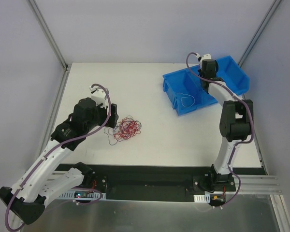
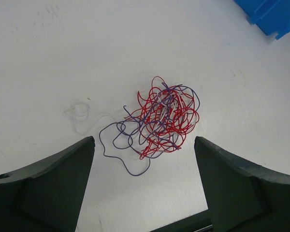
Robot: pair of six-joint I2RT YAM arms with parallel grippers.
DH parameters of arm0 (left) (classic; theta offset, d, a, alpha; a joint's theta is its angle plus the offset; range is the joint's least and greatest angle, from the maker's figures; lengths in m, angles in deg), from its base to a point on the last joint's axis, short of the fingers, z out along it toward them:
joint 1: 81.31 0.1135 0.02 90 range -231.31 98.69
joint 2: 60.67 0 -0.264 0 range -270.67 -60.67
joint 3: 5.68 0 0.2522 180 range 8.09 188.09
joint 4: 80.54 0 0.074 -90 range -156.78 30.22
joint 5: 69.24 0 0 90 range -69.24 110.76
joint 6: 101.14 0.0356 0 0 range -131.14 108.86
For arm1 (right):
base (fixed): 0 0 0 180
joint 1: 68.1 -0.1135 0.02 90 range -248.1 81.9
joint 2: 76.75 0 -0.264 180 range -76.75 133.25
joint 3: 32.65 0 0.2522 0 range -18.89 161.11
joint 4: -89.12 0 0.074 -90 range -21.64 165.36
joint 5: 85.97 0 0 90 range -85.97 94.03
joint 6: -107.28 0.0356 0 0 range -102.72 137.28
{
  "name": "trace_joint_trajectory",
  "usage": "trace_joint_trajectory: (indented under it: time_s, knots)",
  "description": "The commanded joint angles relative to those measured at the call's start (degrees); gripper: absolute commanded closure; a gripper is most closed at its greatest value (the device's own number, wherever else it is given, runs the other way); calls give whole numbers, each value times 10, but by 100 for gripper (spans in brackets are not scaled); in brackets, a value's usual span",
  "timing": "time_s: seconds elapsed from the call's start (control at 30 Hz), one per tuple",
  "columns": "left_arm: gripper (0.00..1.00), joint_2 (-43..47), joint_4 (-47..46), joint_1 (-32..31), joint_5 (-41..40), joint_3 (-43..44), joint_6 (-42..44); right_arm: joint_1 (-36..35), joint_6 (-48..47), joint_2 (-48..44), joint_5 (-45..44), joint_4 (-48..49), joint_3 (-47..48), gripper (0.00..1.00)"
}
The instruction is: Untangle the cables
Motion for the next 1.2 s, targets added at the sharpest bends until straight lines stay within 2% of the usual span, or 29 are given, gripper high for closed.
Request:
trace_joint_trajectory:
  time_s: [0.0,0.13,0.2,0.3,0.37,0.47,0.6,0.73,0.93,1.13,1.17]
  knots:
    - [17,-7,-18,9,5,-2,6,10,25,10,91,0,27,100]
    - [18,-19,-18,12,12,-3,7,37,33,33,145,-32,44,100]
    - [18,-26,-18,14,15,-2,6,48,39,56,201,-77,77,100]
    - [18,-32,-19,17,16,-2,6,55,52,88,206,-167,148,94]
    - [18,-37,-20,20,18,-4,4,59,60,90,210,-186,161,93]
    - [18,-44,-20,22,17,-4,4,61,72,72,204,-181,148,100]
    - [19,-50,-20,23,21,-4,4,62,87,45,211,-183,117,100]
    - [19,-51,-20,26,20,-5,4,62,95,-3,210,-121,29,100]
    - [19,-56,-21,28,30,-5,3,63,88,14,201,-125,36,100]
    - [19,-61,-22,30,27,-7,4,62,99,61,210,-154,124,83]
    - [19,-60,-22,30,23,-8,3,63,100,68,207,-165,140,77]
